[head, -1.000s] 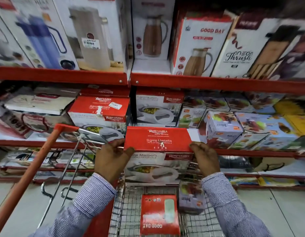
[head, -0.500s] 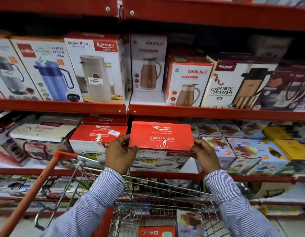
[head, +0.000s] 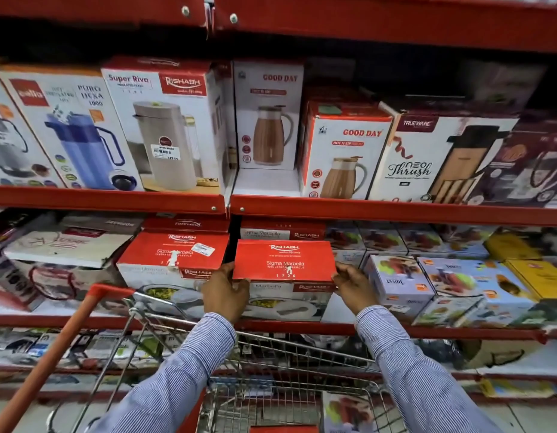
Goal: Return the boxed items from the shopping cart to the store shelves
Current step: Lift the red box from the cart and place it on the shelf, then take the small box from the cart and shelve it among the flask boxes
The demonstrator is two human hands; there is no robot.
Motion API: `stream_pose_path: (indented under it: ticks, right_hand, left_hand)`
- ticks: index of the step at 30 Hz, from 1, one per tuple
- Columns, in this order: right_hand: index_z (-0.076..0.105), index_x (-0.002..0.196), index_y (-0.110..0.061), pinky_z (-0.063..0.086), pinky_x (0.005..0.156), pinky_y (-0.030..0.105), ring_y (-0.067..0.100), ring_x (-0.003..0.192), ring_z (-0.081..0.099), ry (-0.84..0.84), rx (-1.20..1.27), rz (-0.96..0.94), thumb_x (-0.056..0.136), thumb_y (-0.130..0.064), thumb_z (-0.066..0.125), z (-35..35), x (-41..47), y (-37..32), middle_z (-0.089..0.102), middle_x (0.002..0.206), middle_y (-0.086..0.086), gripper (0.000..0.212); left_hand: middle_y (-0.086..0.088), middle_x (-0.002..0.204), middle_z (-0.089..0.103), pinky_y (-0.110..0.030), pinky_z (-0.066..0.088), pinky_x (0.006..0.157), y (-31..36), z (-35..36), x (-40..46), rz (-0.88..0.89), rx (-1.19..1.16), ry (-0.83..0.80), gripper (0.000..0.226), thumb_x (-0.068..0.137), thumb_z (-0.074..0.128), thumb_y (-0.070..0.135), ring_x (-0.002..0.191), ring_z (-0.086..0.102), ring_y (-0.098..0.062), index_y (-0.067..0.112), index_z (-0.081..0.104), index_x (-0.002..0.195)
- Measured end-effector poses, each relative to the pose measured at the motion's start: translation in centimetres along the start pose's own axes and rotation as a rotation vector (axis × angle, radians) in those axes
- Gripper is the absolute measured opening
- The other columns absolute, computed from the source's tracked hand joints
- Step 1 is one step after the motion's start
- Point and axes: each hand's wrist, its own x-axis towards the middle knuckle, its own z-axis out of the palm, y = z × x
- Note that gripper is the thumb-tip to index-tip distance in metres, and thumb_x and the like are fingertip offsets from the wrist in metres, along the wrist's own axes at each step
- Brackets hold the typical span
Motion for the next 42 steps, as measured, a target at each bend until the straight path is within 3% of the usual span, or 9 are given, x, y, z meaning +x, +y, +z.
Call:
stream_pose_path:
  ticks: [6,16,21,25,29,33,35,39,42]
  right_hand:
    - [0.055,0.132,-0.022,0.044,0.107,0.047,0.026,0.114,0.06,-0.081,-0.083,-0.009,0.095,-0.02,0.049,0.0,0.2,-2.0,0.065,0.122,0.002,0.038]
    - [0.055,0.132,-0.016,0.044,0.106,0.045,0.022,0.122,0.056,-0.037,0.029,-0.005,0.091,-0.025,0.061,-1.0,-5.1,2.2,0.06,0.131,0.001,0.043]
    - [0.066,0.105,-0.012,0.051,0.075,0.032,0.023,0.087,0.064,-0.167,-0.291,0.306,0.095,-0.032,0.05,1.0,-12.4,11.4,0.066,0.094,0.002,0.028]
    - [0.062,0.084,-0.02,0.044,0.081,0.029,0.02,0.088,0.056,-0.39,-0.391,0.587,0.088,-0.047,0.052,4.1,-14.4,19.8,0.062,0.094,0.005,0.029]
    - [0.065,0.083,-0.017,0.055,0.092,0.045,0.031,0.093,0.067,-0.37,-0.195,0.724,0.076,-0.061,0.053,6.1,-15.1,25.4,0.073,0.103,0.012,0.046]
    - [0.067,0.097,-0.015,0.049,0.1,0.048,0.032,0.101,0.065,-0.367,-0.046,0.737,0.056,-0.068,0.061,5.4,-15.4,26.8,0.07,0.108,0.014,0.068]
    - [0.066,0.103,-0.011,0.048,0.101,0.046,0.031,0.097,0.064,-0.327,0.056,0.739,0.076,-0.058,0.06,4.9,-16.4,22.0,0.07,0.102,0.01,0.055]
    - [0.066,0.095,-0.016,0.049,0.097,0.053,0.038,0.102,0.065,-0.214,0.148,0.612,0.092,-0.045,0.047,3.2,-18.4,10.3,0.069,0.113,0.015,0.035]
    - [0.069,0.111,-0.022,0.047,0.101,0.053,0.033,0.113,0.062,-0.166,0.159,0.48,0.062,-0.073,0.06,2.1,-17.7,8.1,0.065,0.13,0.011,0.072]
  left_hand:
    - [-0.014,0.134,0.062,-0.035,0.046,0.102,1.1,0.5,0.3,0.049,0.108,-0.048,0.063,0.088,0.066,0.026,0.118,0.061,-0.034,0.004,0.044,0.142]
    - [-0.01,0.136,0.057,-0.044,0.049,0.105,-4.8,2.2,-3.3,0.097,0.082,-0.034,0.064,0.085,0.069,0.03,0.123,0.056,-0.029,0.009,0.045,0.14]
    - [-0.013,0.139,0.055,-0.037,0.046,0.105,-13.7,6.8,-10.2,-0.227,0.171,-0.466,0.076,0.08,0.068,0.046,0.128,0.053,-0.032,0.01,0.04,0.141]
    - [-0.015,0.139,0.057,-0.036,0.045,0.107,-19.0,10.5,-13.0,-0.64,0.022,-0.71,0.121,0.049,0.081,0.067,0.125,0.057,-0.03,-0.001,0.04,0.141]
    - [0.002,0.072,0.062,-0.018,0.051,0.048,-15.7,9.0,-15.3,-0.78,-0.14,-0.73,0.023,0.079,0.076,0.028,0.063,0.06,-0.012,0.012,0.063,0.087]
    - [0.002,0.082,0.07,-0.023,0.052,0.064,-16.0,9.0,-15.4,-0.772,-0.208,-0.687,0.052,0.055,0.078,0.052,0.073,0.065,-0.013,0.016,0.066,0.09]
    - [-0.002,0.092,0.077,-0.03,0.059,0.071,-16.6,8.5,-15.1,-0.756,-0.257,-0.67,0.072,0.04,0.078,0.052,0.082,0.071,-0.019,0.01,0.073,0.098]
    - [-0.005,0.098,0.079,-0.037,0.058,0.075,-14.9,4.7,-14.3,-0.695,-0.357,-0.571,0.059,0.051,0.084,0.05,0.085,0.074,-0.027,0.016,0.074,0.098]
    - [-0.01,0.099,0.077,-0.045,0.061,0.08,-10.8,0.9,-14.2,-0.518,-0.413,-0.496,0.034,0.078,0.076,0.035,0.085,0.074,-0.028,0.014,0.07,0.104]
